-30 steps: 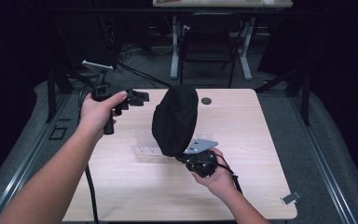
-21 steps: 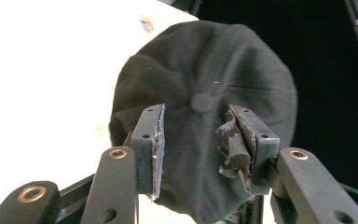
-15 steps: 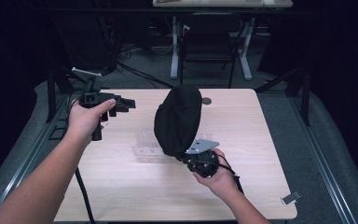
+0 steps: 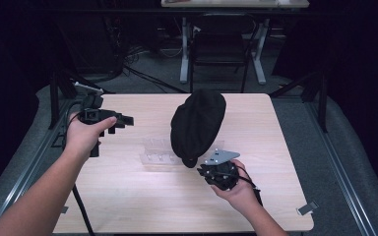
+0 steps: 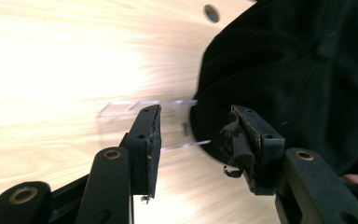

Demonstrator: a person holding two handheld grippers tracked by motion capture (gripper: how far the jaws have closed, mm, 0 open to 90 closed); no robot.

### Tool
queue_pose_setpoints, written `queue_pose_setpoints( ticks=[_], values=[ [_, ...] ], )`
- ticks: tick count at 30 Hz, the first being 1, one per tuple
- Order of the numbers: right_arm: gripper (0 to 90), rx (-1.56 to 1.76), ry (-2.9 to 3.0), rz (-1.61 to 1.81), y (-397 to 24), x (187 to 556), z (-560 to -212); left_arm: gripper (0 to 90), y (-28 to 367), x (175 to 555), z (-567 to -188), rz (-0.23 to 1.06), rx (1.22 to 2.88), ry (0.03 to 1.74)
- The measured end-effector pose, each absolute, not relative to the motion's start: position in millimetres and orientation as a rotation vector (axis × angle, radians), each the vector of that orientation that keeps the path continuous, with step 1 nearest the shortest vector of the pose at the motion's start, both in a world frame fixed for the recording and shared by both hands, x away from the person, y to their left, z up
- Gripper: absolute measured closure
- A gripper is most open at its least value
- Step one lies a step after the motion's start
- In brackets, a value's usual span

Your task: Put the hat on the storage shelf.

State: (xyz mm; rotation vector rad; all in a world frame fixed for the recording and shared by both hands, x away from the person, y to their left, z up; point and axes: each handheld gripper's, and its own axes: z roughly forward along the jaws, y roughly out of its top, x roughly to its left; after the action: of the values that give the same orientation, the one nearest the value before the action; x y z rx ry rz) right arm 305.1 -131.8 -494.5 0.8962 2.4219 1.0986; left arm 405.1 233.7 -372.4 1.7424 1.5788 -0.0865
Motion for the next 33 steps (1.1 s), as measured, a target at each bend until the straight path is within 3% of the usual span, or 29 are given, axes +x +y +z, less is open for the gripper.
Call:
queue_pose_setpoints(
  ticks=[13,19,33],
  values=[
    [64.0,0.945,2.401,1.026,-161.9,292.5,-498.2,50.1,240.2,391.6,-405.9,0.063,1.91,1.579],
    [57.7,0.983,2.384,0.983,-178.4,285.7,-505.6,50.1,244.7,385.1,-424.7,0.075,1.94,1.587],
    [48.7,1.109,2.322,0.889,-217.3,275.8,-528.8,49.5,262.4,361.6,-483.4,0.079,1.845,1.614]
  ],
)
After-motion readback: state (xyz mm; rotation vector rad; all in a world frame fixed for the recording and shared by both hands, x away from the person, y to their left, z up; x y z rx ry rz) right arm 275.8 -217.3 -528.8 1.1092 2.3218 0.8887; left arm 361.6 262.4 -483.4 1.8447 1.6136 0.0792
